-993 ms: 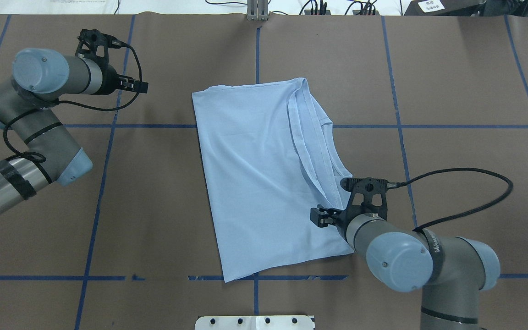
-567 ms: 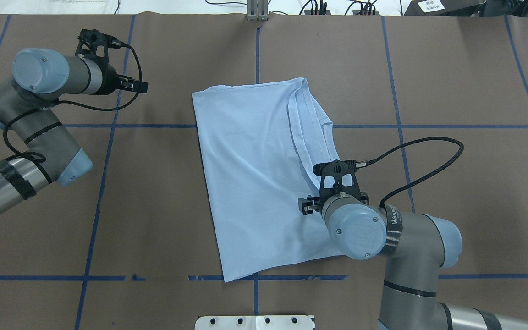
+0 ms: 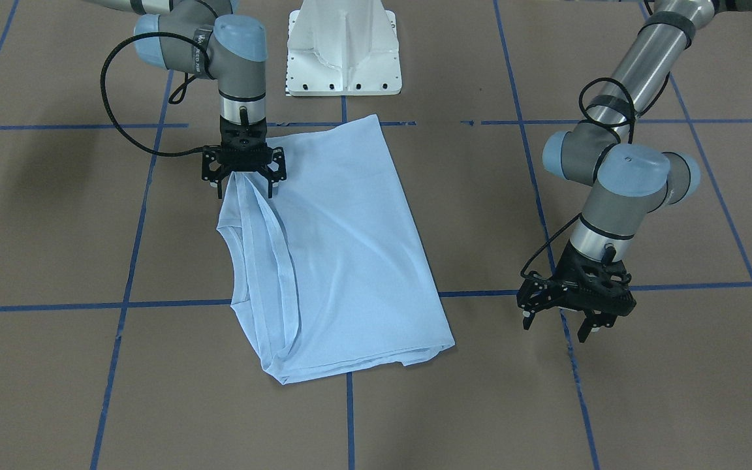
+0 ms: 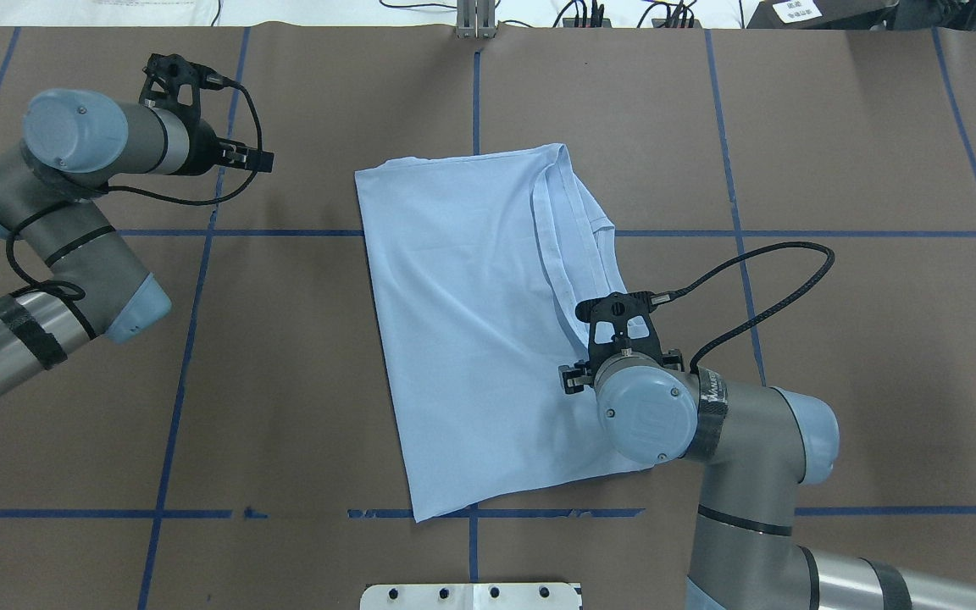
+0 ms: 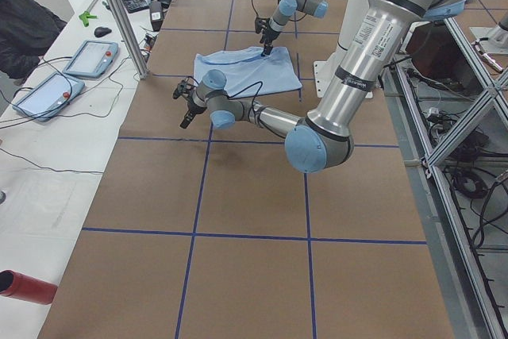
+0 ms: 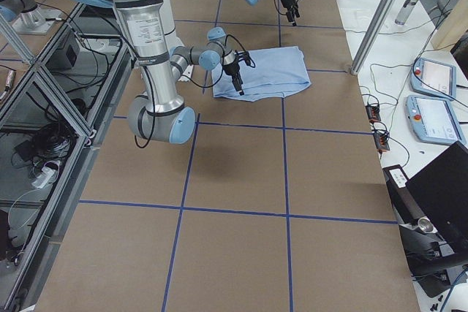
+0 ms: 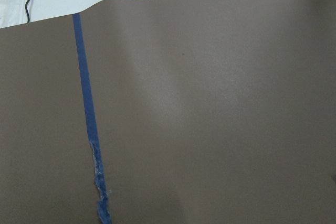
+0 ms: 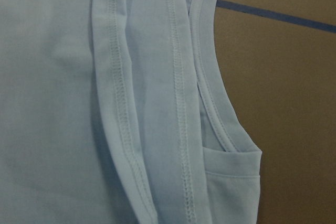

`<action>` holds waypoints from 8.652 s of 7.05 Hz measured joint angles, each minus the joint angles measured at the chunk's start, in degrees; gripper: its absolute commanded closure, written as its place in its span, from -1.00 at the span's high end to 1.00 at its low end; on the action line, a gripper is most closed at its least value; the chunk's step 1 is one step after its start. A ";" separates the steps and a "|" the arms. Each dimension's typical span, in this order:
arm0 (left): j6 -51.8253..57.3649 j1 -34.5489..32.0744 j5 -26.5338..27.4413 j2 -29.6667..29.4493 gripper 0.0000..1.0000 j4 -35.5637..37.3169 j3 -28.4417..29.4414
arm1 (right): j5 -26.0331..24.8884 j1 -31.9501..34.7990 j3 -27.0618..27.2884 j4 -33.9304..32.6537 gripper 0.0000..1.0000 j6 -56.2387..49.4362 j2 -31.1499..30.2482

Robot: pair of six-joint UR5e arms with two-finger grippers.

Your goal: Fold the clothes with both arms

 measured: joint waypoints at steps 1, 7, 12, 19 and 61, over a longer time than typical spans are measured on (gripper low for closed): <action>0.00 0.00 -0.02 0.00 1.00 0.00 -0.04 | 0.19 0.51 -0.03 -1.00 1.00 -0.81 -0.03; 0.00 0.09 0.00 0.00 1.00 0.00 -0.07 | 2.56 4.55 0.06 -2.67 1.00 -4.42 -2.98; -14.91 3.83 -2.99 1.10 1.00 0.96 -8.86 | 13.96 11.86 0.72 10.29 1.00 -4.20 -4.10; -52.28 35.03 14.02 13.05 0.28 1.23 -31.03 | 19.07 13.71 4.22 37.35 1.00 9.62 -15.70; -63.39 46.05 22.55 19.26 -1.00 0.79 -37.11 | -6.82 -11.74 10.13 4.95 0.45 49.45 -7.37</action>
